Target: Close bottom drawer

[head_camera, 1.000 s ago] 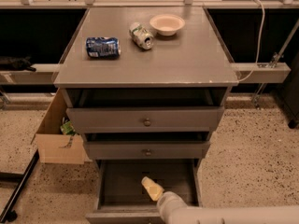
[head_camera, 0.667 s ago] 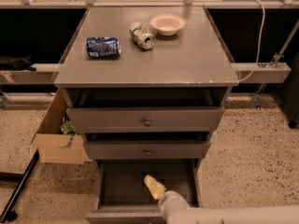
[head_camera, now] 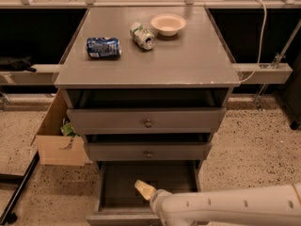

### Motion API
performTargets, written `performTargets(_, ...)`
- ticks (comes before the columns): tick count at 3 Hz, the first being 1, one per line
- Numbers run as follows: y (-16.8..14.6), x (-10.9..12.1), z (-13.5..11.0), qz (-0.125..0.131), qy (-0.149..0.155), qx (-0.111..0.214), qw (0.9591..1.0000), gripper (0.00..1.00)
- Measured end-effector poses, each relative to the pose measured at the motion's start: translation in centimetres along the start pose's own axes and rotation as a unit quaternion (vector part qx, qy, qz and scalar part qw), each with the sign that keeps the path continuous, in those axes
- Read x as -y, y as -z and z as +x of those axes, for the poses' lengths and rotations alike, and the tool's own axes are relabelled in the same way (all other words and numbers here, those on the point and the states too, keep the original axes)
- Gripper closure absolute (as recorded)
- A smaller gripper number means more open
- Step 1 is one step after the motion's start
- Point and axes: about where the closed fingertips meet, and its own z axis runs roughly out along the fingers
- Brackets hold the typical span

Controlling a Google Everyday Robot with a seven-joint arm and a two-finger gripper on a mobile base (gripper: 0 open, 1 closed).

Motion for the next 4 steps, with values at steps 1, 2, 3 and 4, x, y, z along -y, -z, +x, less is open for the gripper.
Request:
performTargets(1, -6.6, 1.0, 2.6, 0.045, -0.011, -0.091, 0.9947, 0.00)
performTargets(2, -10.7, 7.3, 3.0, 0.131, -0.036, -0.124, 0.9828, 0.00)
performTargets(3, -11.1, 10.9, 2.3, 0.170, -0.051, -0.123, 0.9764, 0.00)
performTargets(4, -11.1, 10.9, 2.3, 0.170, -0.051, -0.123, 0.9764, 0.00)
